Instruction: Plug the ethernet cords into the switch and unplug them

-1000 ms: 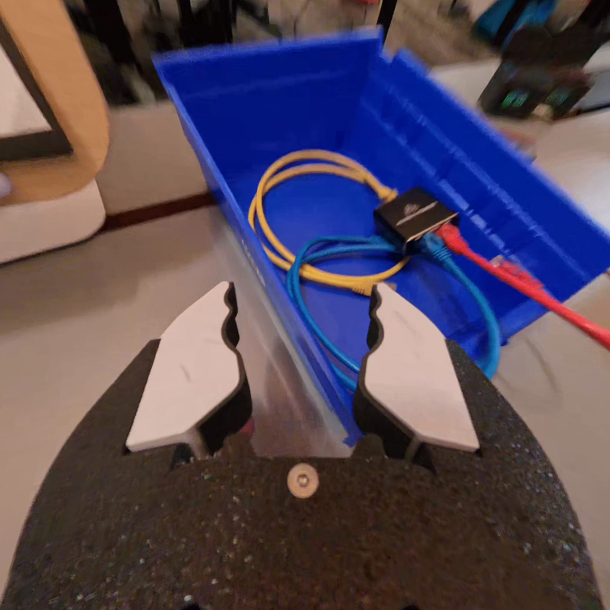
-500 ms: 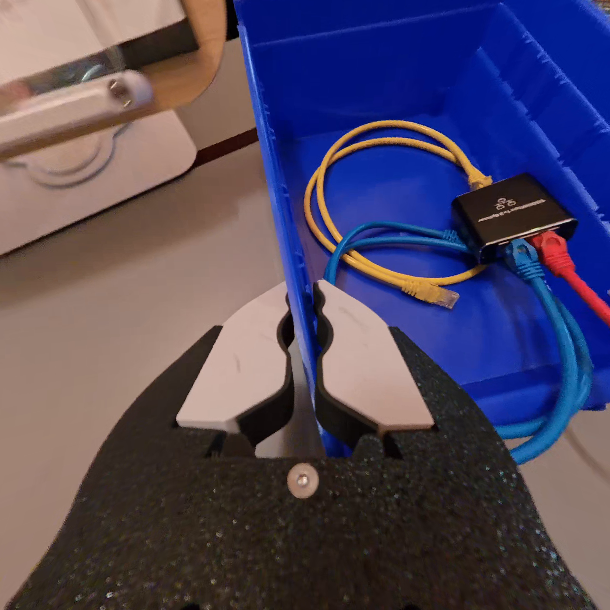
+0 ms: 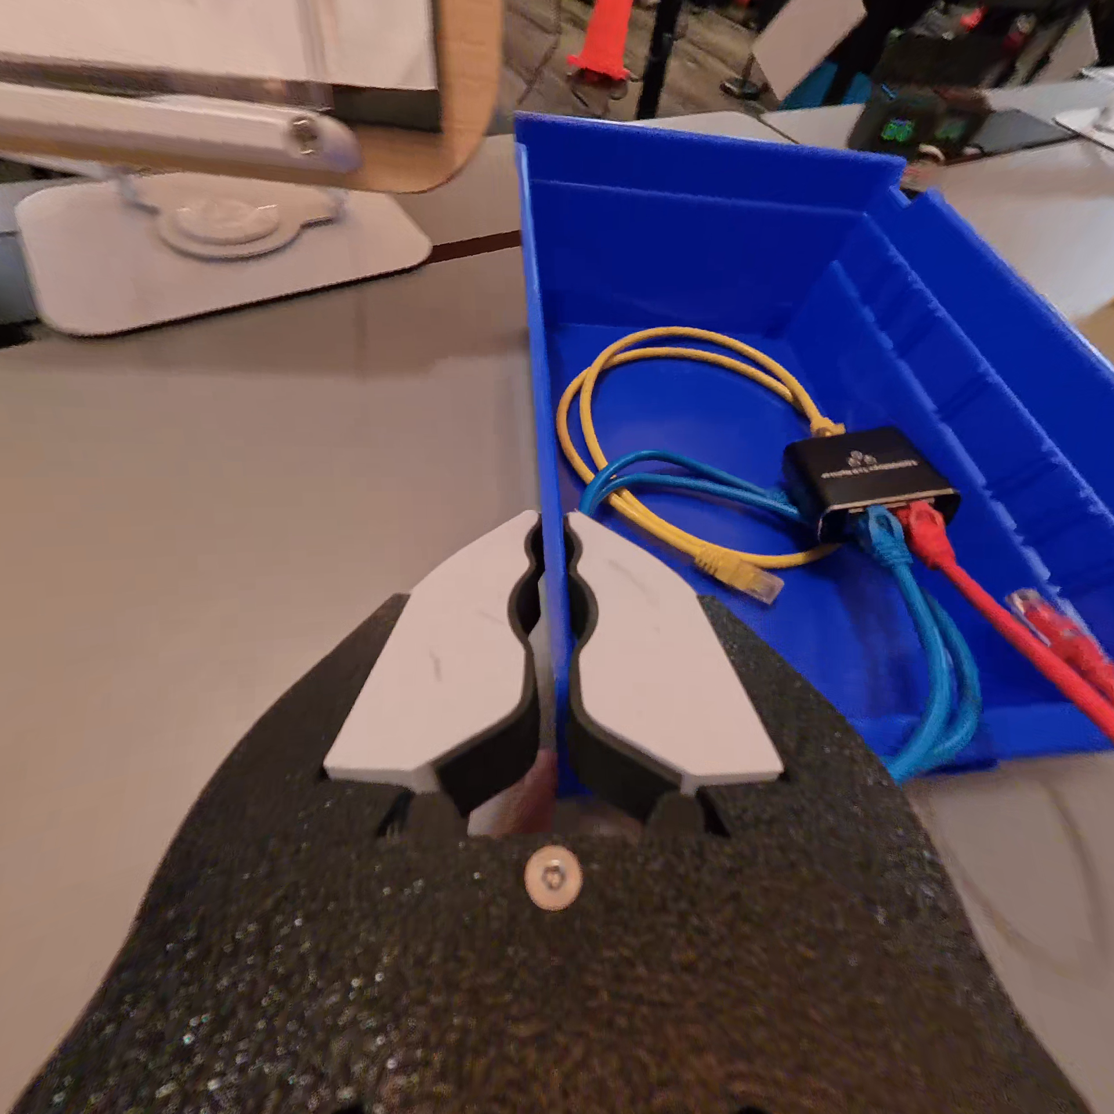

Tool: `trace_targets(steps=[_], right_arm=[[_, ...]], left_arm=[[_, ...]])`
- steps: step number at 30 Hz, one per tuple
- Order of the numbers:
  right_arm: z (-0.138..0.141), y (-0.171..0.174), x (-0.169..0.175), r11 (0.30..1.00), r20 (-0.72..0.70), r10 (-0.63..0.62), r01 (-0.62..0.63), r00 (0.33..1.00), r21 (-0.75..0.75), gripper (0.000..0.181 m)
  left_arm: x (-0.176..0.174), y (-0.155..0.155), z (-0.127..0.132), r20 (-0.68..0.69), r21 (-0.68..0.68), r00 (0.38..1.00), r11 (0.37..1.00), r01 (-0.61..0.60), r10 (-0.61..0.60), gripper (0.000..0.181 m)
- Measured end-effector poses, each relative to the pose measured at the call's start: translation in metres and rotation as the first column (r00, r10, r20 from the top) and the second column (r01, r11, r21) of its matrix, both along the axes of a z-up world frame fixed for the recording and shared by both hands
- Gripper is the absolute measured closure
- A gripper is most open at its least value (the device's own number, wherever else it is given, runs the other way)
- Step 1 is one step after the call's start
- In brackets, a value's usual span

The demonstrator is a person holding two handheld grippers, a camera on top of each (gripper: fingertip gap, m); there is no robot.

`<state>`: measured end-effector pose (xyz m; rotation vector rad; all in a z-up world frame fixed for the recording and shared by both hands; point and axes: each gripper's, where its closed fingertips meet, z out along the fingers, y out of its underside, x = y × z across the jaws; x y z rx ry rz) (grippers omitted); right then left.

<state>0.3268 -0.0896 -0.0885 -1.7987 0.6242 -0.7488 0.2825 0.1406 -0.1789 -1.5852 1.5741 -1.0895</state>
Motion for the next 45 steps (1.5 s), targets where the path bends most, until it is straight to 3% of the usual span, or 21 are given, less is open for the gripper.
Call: trace_targets(steps=[4, 6, 8, 10, 13, 16, 21, 37, 41, 45], right_arm=[[-0.005, -0.001, 0.006, 1.000, -0.013, -0.015, 0.015, 1.000, 0.024, 0.099], [-0.003, 0.002, 0.005, 0.999, -0.014, 0.004, -0.004, 1.000, 0.050, 0.100], [-0.005, 0.004, 0.003, 0.999, -0.011, 0.023, -0.023, 1.000, 0.049, 0.100], [-0.012, 0.003, 0.003, 0.999, -0.023, 0.044, -0.044, 0.999, 0.024, 0.100], [-0.019, -0.005, 0.005, 0.999, -0.033, 0.054, -0.054, 0.998, 0.007, 0.100], [-0.020, -0.014, 0.008, 0.998, -0.045, 0.046, -0.044, 0.998, 0.040, 0.103], [-0.016, -0.021, 0.012, 0.997, -0.051, 0.016, -0.013, 0.999, 0.072, 0.105], [-0.015, -0.026, 0.011, 0.996, -0.057, 0.033, -0.028, 0.998, 0.089, 0.106], [-0.010, -0.025, 0.008, 0.994, -0.047, 0.056, -0.051, 0.997, 0.101, 0.106], [-0.002, -0.016, -0.003, 0.986, -0.035, 0.114, -0.109, 0.993, 0.127, 0.098]], left_arm=[[0.012, -0.021, 0.000, 0.015, 0.017, 0.997, 0.997, 0.081, -0.082, 0.178], [0.007, -0.027, 0.000, 0.021, -0.001, 0.995, 0.995, 0.096, -0.096, 0.178], [-0.008, -0.026, 0.000, 0.019, 0.065, 0.995, 0.993, 0.098, -0.099, 0.178], [-0.029, -0.016, 0.002, 0.030, 0.121, 0.998, 0.991, 0.058, -0.062, 0.179], [-0.060, 0.010, 0.003, 0.053, 0.097, 0.998, 0.995, -0.034, 0.029, 0.179], [-0.068, 0.035, 0.003, 0.064, 0.090, 0.992, 0.990, -0.111, 0.106, 0.179], [-0.034, 0.039, 0.003, 0.060, 0.108, 0.997, 0.992, -0.060, 0.053, 0.179], [0.060, 0.009, 0.002, 0.066, 0.084, 0.993, 0.991, -0.101, 0.096, 0.179], [0.038, 0.008, 0.002, 0.070, 0.104, 0.992, 0.988, -0.110, 0.103, 0.178], [-0.017, 0.013, 0.003, 0.067, 0.136, 0.994, 0.986, -0.092, 0.083, 0.179]])
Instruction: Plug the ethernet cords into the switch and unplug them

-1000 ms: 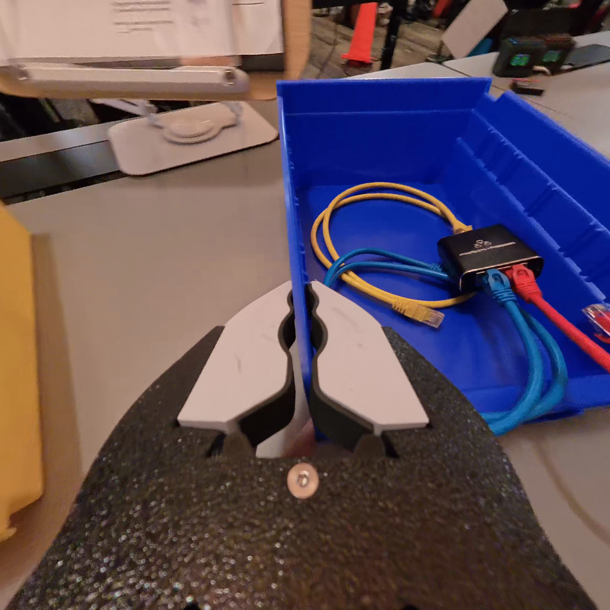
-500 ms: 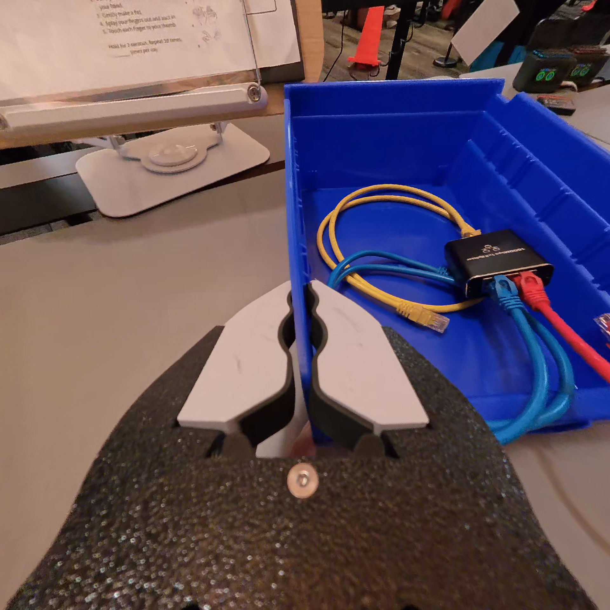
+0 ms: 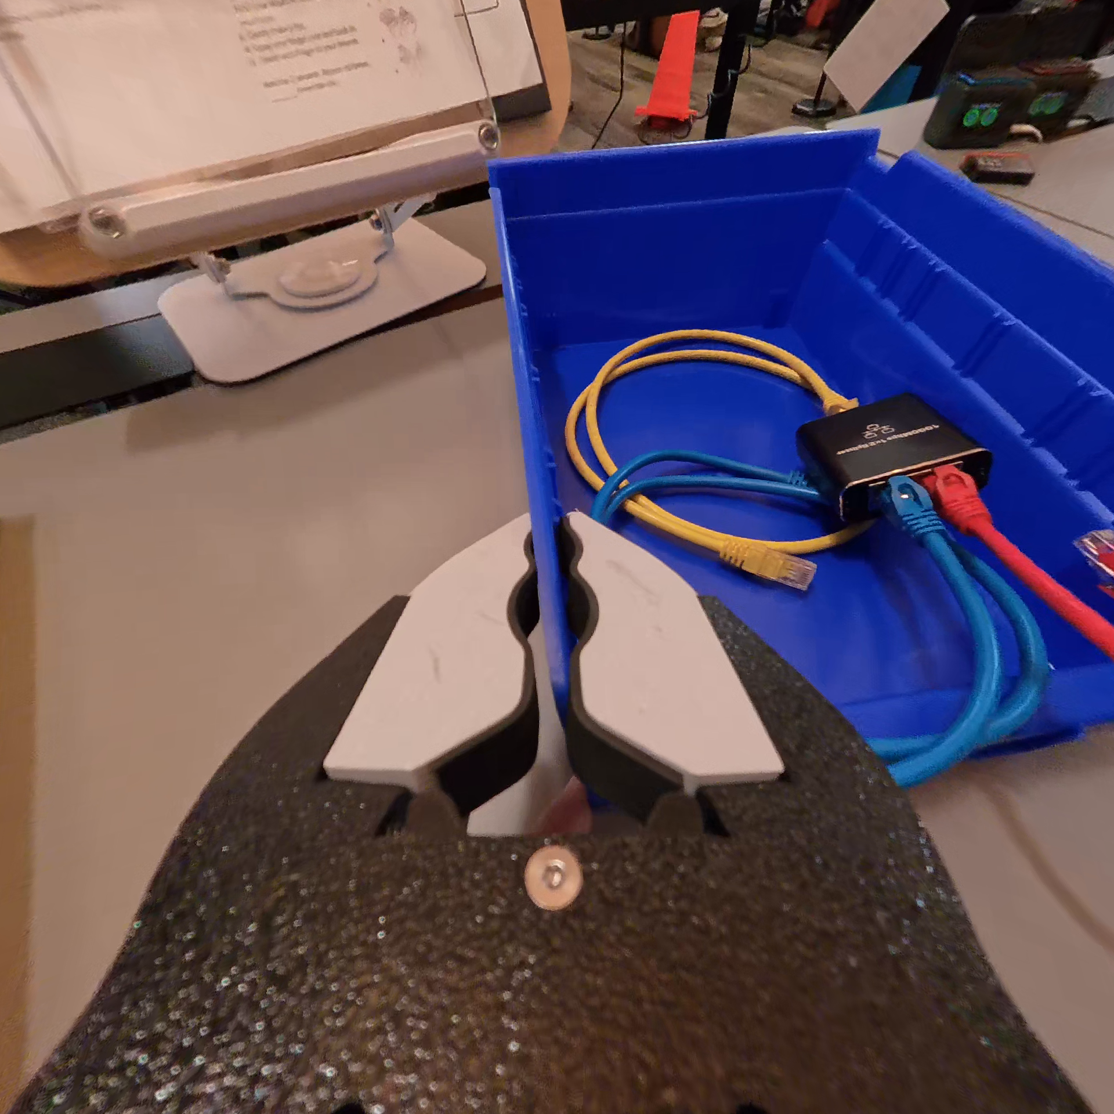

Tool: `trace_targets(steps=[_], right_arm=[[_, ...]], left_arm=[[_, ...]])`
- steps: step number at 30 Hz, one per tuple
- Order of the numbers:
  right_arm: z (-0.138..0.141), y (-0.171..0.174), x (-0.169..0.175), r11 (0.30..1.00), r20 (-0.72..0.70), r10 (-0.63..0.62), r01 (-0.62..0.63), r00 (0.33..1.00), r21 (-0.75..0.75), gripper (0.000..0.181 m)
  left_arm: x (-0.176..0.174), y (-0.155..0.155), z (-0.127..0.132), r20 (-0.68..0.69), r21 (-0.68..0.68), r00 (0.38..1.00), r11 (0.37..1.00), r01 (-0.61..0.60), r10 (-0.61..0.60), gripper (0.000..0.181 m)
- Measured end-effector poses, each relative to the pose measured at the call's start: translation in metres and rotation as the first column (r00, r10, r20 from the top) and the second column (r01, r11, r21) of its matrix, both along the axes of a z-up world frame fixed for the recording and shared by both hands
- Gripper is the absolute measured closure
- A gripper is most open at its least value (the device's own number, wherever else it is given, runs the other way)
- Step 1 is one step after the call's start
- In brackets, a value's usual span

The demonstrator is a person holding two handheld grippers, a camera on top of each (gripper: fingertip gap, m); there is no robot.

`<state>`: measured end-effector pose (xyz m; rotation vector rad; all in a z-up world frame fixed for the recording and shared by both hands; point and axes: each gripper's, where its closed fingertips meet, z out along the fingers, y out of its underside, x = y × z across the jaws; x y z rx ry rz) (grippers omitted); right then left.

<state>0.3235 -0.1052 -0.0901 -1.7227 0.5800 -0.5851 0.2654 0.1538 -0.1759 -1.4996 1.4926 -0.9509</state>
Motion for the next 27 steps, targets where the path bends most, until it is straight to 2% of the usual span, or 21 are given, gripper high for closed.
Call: trace_targets(steps=[4, 7, 10, 13, 15, 16, 19, 22, 26, 27], right_arm=[[0.012, 0.033, -0.023, 0.996, -0.014, 0.085, -0.085, 0.996, 0.003, 0.087], [0.027, 0.083, -0.050, 0.981, -0.031, 0.194, -0.192, 0.981, 0.039, 0.083], [0.051, 0.168, -0.079, 0.923, -0.103, 0.378, -0.367, 0.920, 0.115, 0.079], [0.055, 0.269, -0.104, 0.839, -0.296, 0.537, -0.538, 0.790, 0.088, 0.076], [0.052, 0.331, -0.116, 0.798, -0.420, 0.566, -0.600, 0.710, 0.060, 0.079], [0.045, 0.358, -0.116, 0.792, -0.455, 0.549, -0.611, 0.701, 0.014, 0.083], [0.000, 0.419, -0.112, 0.810, -0.619, 0.381, -0.571, 0.687, -0.135, 0.075], [-0.036, 0.457, -0.118, 0.808, -0.693, 0.286, -0.556, 0.661, -0.197, 0.094], [-0.074, 0.478, -0.109, 0.791, -0.655, 0.170, -0.499, 0.736, -0.355, 0.099], [-0.078, 0.480, -0.107, 0.775, -0.629, 0.160, -0.492, 0.760, -0.397, 0.108]], left_arm=[[-0.071, 0.013, 0.000, -0.004, 0.017, 1.000, 1.000, 0.027, -0.027, 0.178], [-0.118, 0.029, 0.001, 0.009, 0.014, 1.000, 1.000, 0.002, -0.003, 0.179], [-0.148, 0.044, 0.002, 0.021, 0.032, 0.998, 0.998, -0.060, 0.059, 0.178], [-0.159, 0.054, 0.004, 0.048, 0.050, 0.991, 0.990, -0.129, 0.127, 0.179], [-0.161, 0.057, 0.005, 0.052, 0.100, 0.986, 0.982, -0.160, 0.155, 0.178], [-0.162, 0.057, 0.005, 0.061, 0.104, 0.984, 0.980, -0.171, 0.165, 0.178], [-0.163, 0.058, 0.006, 0.077, 0.083, 0.983, 0.981, -0.175, 0.169, 0.178], [-0.166, 0.060, 0.006, 0.089, 0.092, 0.983, 0.981, -0.171, 0.163, 0.178], [-0.171, 0.068, 0.006, 0.103, 0.081, 0.983, 0.984, -0.160, 0.152, 0.177], [-0.172, 0.071, 0.007, 0.107, 0.081, 0.983, 0.984, -0.156, 0.147, 0.177]])
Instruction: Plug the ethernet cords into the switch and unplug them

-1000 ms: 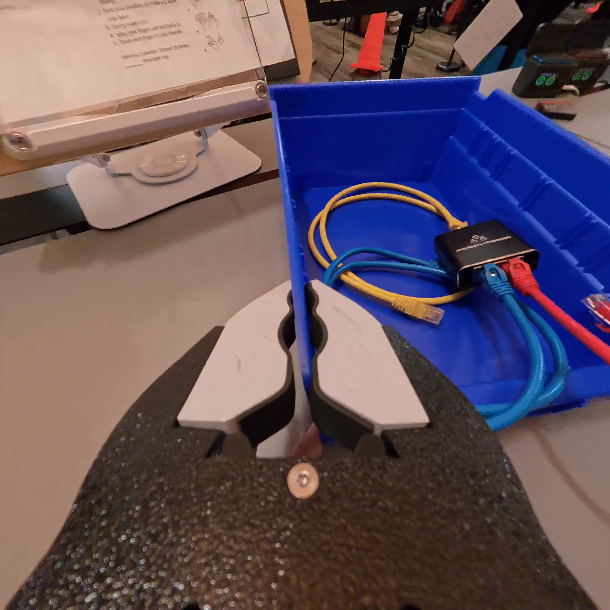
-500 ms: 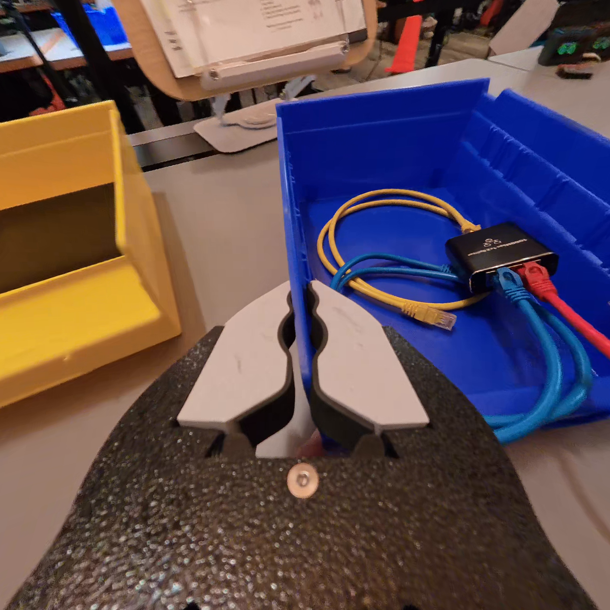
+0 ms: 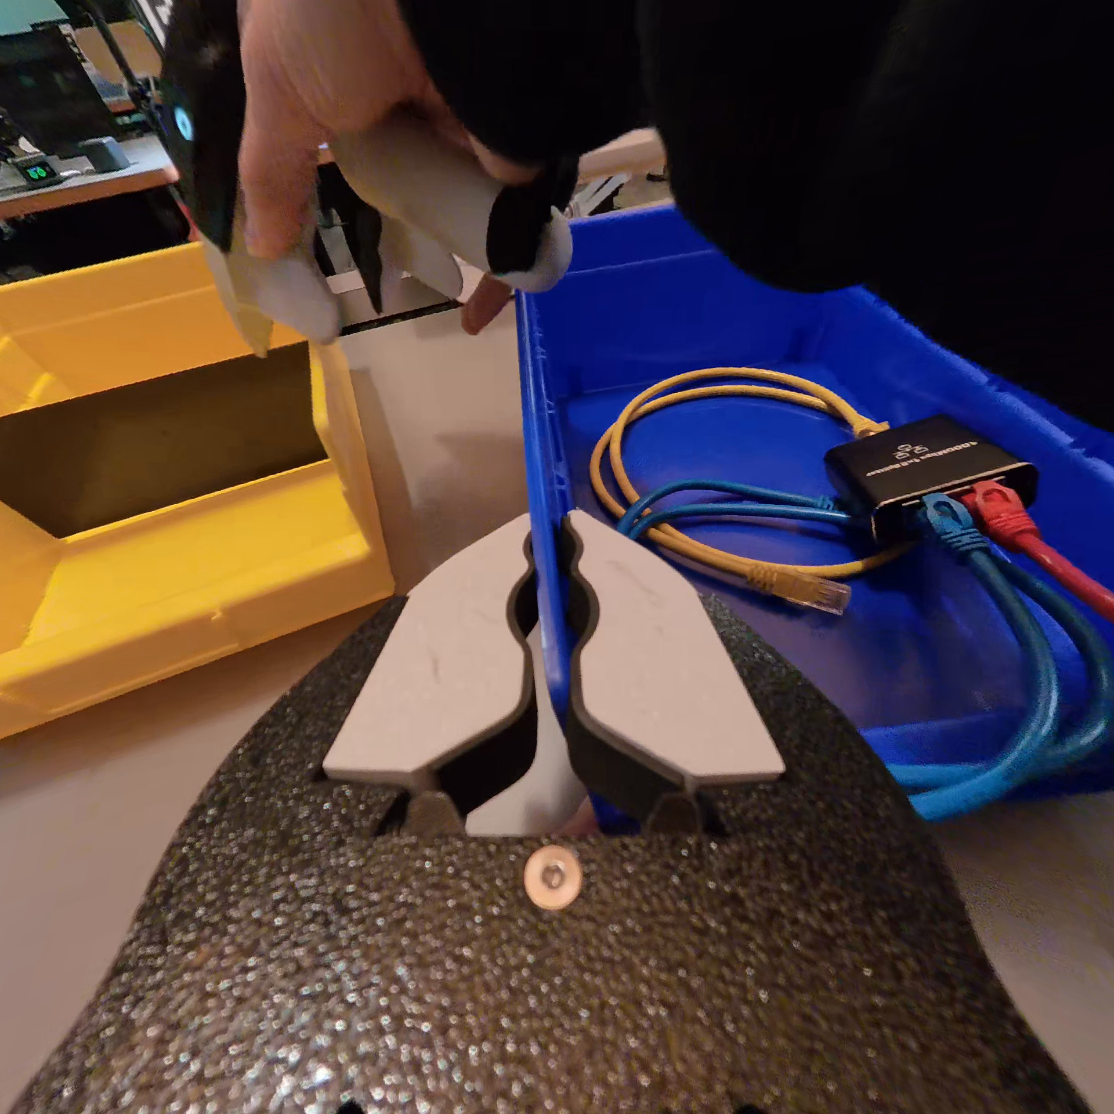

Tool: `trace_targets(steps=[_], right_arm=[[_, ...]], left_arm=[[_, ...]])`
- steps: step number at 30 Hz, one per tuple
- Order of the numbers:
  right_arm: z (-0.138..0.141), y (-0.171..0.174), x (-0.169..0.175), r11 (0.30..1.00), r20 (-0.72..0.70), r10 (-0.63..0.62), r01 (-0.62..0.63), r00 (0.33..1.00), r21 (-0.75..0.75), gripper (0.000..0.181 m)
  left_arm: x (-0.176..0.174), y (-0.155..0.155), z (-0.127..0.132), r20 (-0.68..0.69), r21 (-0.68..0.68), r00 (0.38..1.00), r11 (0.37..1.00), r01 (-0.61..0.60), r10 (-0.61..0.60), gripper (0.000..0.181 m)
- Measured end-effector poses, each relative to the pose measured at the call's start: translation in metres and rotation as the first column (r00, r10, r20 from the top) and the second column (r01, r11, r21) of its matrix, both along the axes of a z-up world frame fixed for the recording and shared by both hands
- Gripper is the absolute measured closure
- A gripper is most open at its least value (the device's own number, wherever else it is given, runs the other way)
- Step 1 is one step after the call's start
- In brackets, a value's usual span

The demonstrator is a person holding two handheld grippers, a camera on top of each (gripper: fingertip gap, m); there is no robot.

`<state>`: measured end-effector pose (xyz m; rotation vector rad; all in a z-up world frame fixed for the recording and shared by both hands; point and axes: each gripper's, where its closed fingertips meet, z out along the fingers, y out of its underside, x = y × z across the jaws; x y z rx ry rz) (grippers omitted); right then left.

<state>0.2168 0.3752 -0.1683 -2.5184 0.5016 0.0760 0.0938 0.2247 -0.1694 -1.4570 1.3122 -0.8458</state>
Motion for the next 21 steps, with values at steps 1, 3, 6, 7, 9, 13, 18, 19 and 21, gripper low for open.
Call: trace_targets(steps=[1, 3, 6, 7, 9, 13, 18, 19, 21], right_arm=[[0.000, 0.005, -0.002, 1.000, 0.001, 0.012, -0.012, 1.000, 0.000, 0.111], [-0.006, 0.010, -0.017, 1.000, -0.113, 0.017, -0.018, 0.993, -0.010, 0.128], [-0.029, 0.006, -0.039, 0.994, -0.236, 0.012, -0.039, 0.972, -0.107, 0.124], [-0.035, 0.004, -0.041, 0.988, -0.226, 0.012, -0.046, 0.974, -0.147, 0.125], [-0.040, 0.003, -0.038, 0.981, -0.159, 0.008, -0.039, 0.987, -0.191, 0.131], [-0.042, 0.010, -0.033, 0.979, -0.168, -0.115, 0.083, 0.979, -0.184, 0.162], [-0.030, 0.014, -0.038, 0.970, -0.065, 0.078, -0.091, 0.995, -0.226, 0.175], [-0.019, 0.017, -0.037, 0.966, -0.027, 0.117, -0.120, 0.993, -0.229, 0.175], [0.016, 0.025, -0.027, 0.972, 0.051, 0.160, -0.148, 0.986, -0.184, 0.175]], left_arm=[[-0.001, 0.003, 0.000, 0.003, 0.003, 1.000, 1.000, 0.002, -0.002, 0.177], [-0.003, 0.009, 0.000, 0.011, 0.004, 1.000, 1.000, -0.005, 0.005, 0.177], [-0.005, 0.016, 0.000, 0.019, -0.004, 1.000, 1.000, -0.008, 0.008, 0.177], [-0.005, 0.017, 0.001, 0.022, -0.006, 1.000, 1.000, -0.005, 0.005, 0.177], [-0.005, 0.020, 0.001, 0.027, 0.006, 1.000, 1.000, -0.012, 0.012, 0.177], [-0.004, 0.028, 0.001, 0.035, 0.007, 0.999, 1.000, -0.016, 0.015, 0.177], [-0.007, 0.038, 0.001, 0.042, 0.013, 0.999, 1.000, -0.007, 0.007, 0.177], [-0.008, 0.040, 0.001, 0.045, 0.014, 0.999, 1.000, -0.007, 0.006, 0.177], [-0.010, 0.044, 0.001, 0.049, 0.022, 0.999, 1.000, -0.005, 0.004, 0.177]])
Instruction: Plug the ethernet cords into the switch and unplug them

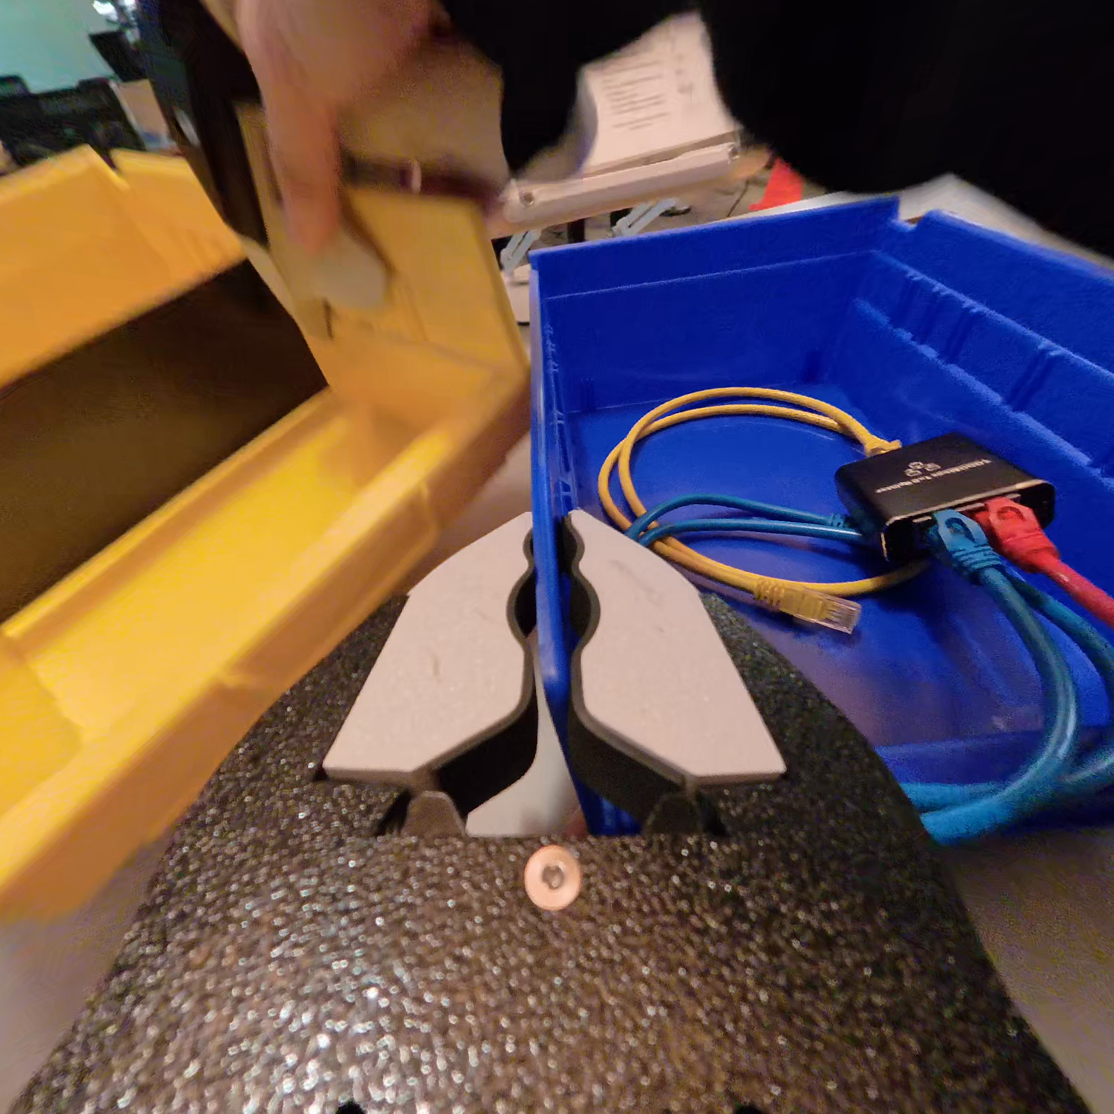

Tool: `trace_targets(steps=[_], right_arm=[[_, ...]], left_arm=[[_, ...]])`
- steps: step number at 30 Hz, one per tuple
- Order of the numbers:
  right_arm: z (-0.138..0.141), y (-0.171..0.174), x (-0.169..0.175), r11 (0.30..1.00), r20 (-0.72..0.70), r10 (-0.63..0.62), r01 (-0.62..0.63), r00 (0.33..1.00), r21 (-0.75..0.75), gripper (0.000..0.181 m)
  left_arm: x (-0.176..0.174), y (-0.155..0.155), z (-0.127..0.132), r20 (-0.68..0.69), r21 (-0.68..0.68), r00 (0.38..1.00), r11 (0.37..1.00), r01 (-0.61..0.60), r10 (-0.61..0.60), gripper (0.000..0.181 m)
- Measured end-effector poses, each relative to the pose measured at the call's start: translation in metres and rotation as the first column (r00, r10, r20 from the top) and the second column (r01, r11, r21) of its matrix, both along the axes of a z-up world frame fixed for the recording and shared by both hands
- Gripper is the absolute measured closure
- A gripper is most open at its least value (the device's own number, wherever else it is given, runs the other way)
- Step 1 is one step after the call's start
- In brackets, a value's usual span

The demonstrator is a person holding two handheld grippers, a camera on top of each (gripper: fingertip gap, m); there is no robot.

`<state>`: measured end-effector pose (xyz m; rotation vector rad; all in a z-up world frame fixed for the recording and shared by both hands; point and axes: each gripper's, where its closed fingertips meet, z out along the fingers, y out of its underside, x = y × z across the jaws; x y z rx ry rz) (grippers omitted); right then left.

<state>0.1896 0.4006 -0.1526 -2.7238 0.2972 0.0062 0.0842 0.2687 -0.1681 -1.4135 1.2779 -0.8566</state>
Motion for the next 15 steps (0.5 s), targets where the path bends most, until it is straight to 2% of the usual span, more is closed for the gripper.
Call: trace_targets(steps=[3, 5, 7, 9, 12, 15], right_arm=[[0.077, 0.009, 0.026, 0.982, 0.042, -0.023, 0.015, 0.999, 0.187, 0.176], [0.135, 0.000, 0.049, 0.941, 0.036, -0.066, 0.051, 0.997, 0.334, 0.176], [0.187, -0.026, 0.076, 0.889, 0.037, -0.114, 0.085, 0.993, 0.450, 0.176], [0.222, -0.068, 0.105, 0.848, 0.054, -0.160, 0.109, 0.986, 0.518, 0.176], [0.234, -0.153, 0.143, 0.833, 0.064, -0.223, 0.156, 0.973, 0.530, 0.176], [0.205, -0.247, 0.174, 0.844, 0.071, -0.288, 0.218, 0.955, 0.490, 0.176]], left_arm=[[-0.002, 0.007, 0.000, 0.003, 0.021, 1.000, 1.000, -0.009, 0.009, 0.177], [-0.005, 0.012, 0.000, 0.006, 0.021, 1.000, 1.000, -0.018, 0.018, 0.177], [-0.008, 0.021, 0.000, 0.007, 0.027, 0.999, 0.999, -0.036, 0.036, 0.177], [-0.012, 0.034, 0.000, 0.011, 0.024, 0.998, 0.998, -0.061, 0.060, 0.177], [-0.022, 0.061, 0.000, 0.015, 0.021, 0.992, 0.992, -0.123, 0.123, 0.176], [-0.037, 0.092, 0.000, 0.024, 0.011, 0.978, 0.978, -0.207, 0.206, 0.177]])
